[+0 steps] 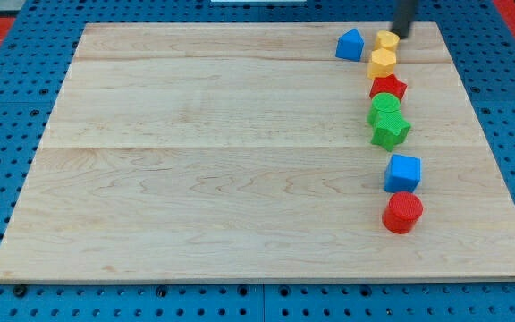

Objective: Move the yellow heart and blue triangle towards the left

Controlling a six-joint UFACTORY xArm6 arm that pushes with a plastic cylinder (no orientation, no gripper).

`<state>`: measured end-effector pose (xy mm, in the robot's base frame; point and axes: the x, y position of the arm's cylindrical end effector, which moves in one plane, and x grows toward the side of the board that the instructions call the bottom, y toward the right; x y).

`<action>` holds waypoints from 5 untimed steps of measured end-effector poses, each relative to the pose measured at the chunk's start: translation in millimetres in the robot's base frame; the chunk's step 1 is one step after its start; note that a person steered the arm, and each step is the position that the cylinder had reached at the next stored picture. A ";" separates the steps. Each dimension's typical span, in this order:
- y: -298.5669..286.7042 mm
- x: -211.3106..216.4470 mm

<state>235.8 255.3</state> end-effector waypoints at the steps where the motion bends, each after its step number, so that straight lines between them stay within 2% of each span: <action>1: 10.3 24.9; 3: -78.6 -15.7; 4: -87.5 -11.6; 5: -67.0 16.4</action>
<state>252.2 188.3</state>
